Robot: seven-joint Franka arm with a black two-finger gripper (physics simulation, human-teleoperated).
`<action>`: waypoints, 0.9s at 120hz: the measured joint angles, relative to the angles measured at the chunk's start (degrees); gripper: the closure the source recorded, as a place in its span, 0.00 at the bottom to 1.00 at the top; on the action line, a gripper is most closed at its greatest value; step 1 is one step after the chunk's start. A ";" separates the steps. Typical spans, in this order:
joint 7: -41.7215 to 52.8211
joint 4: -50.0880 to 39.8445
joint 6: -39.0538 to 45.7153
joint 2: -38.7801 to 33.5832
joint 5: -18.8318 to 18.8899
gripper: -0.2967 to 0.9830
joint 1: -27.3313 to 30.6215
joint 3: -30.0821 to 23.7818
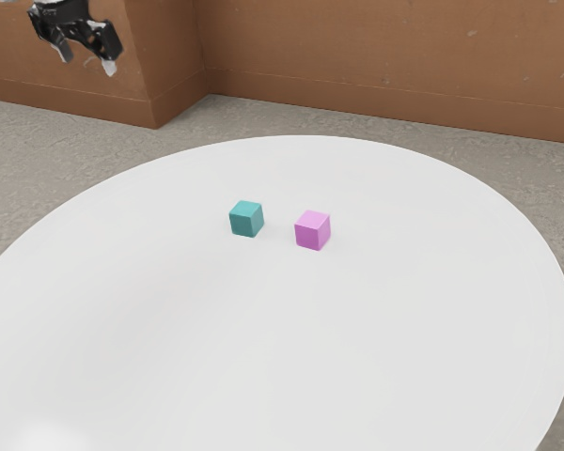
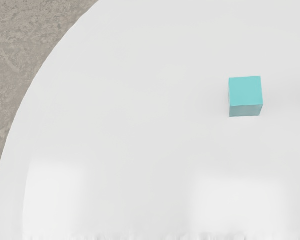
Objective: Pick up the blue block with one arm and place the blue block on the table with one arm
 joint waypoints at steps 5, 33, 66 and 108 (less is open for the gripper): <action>0.13 0.59 -3.63 -0.74 0.65 0.25 -1.22 0.18; -0.14 14.68 -17.74 -3.66 11.59 0.25 -29.97 1.01; 0.63 15.80 -24.32 6.92 -10.63 0.25 1.69 9.54; 1.44 15.68 -25.59 7.29 -16.64 0.25 3.71 9.55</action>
